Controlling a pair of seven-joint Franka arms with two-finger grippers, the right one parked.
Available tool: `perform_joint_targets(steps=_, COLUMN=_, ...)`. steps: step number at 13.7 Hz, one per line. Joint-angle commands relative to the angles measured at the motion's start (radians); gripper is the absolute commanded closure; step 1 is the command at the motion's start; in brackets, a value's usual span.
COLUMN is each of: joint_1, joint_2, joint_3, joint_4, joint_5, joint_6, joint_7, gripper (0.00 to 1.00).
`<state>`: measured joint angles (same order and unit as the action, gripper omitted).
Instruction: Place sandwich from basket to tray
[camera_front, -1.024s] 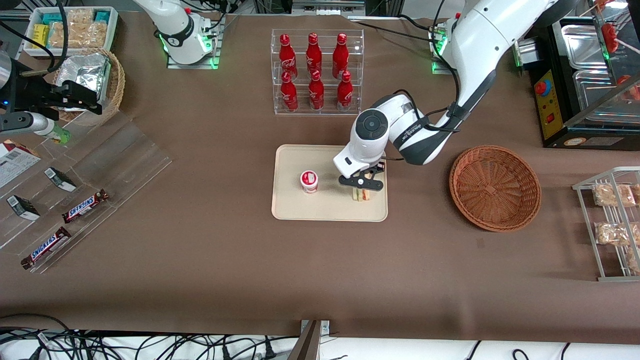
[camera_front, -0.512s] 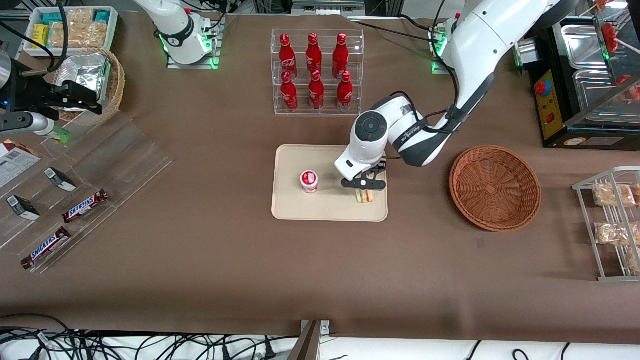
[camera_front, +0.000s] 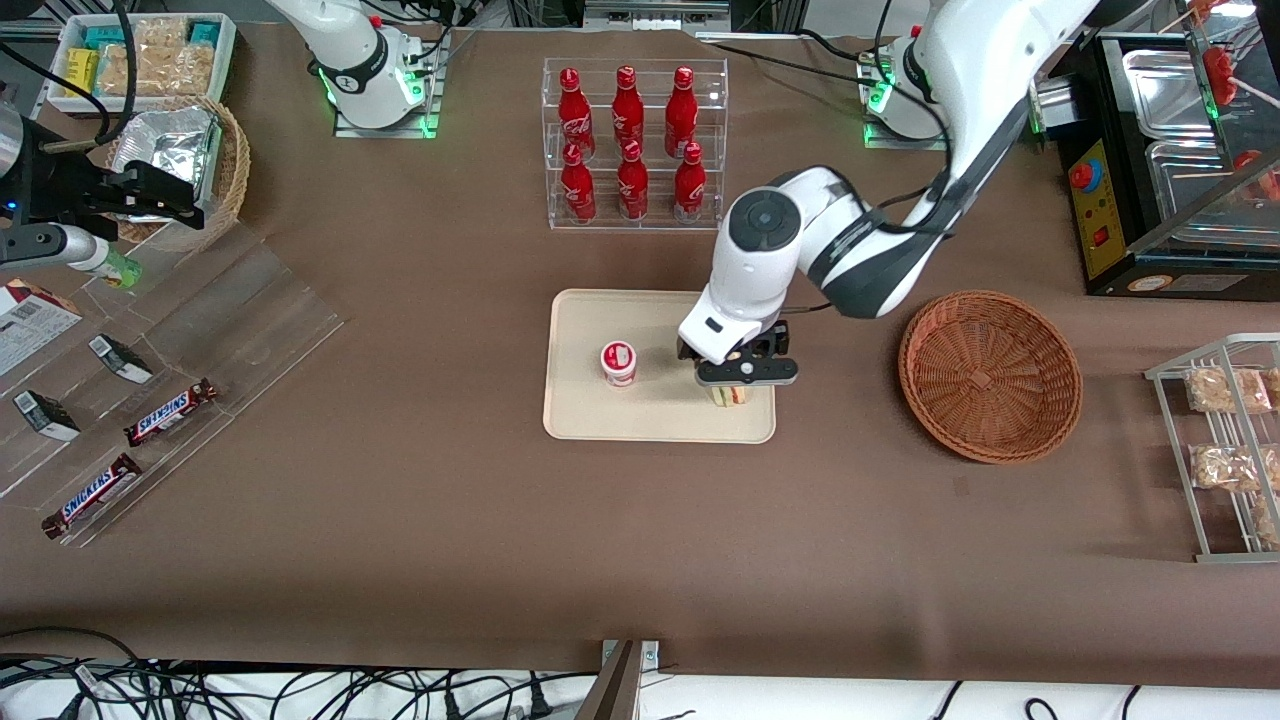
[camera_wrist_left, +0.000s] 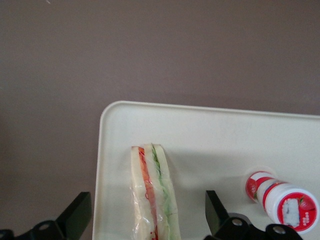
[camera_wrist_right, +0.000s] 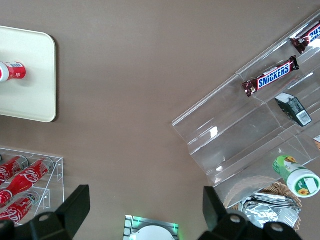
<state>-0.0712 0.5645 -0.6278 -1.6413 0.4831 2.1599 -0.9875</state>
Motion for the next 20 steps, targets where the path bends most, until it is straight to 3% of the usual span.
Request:
perform_joint_targets(steps=1, joint_1=0.050, joint_2=-0.139, joint_3=-0.006, joint_4=0.010, joint_5=-0.044, joint_6=-0.128, joint_7=-0.037, gripper=0.00)
perform_joint_targets(steps=7, joint_1=0.117, joint_2=-0.303, joint_3=-0.007, joint_4=0.106, joint_5=-0.145, joint_6=-0.426, joint_7=-0.046, gripper=0.00)
perform_joint_targets(steps=11, joint_1=0.191, joint_2=-0.336, joint_3=-0.006, joint_4=0.109, joint_5=-0.181, joint_6=-0.440, joint_7=0.018, gripper=0.00)
perform_joint_targets(steps=13, joint_1=0.254, joint_2=-0.366, joint_3=0.017, joint_4=0.106, joint_5=-0.256, joint_6=-0.448, joint_7=0.146, gripper=0.00)
perform_joint_targets(steps=16, joint_1=0.226, joint_2=-0.419, joint_3=0.210, joint_4=0.100, joint_5=-0.366, joint_6=-0.448, joint_7=0.358, gripper=0.00)
perform_joint_targets(steps=20, joint_1=0.196, joint_2=-0.465, joint_3=0.380, joint_4=0.104, joint_5=-0.461, joint_6=-0.505, joint_7=0.657, gripper=0.00)
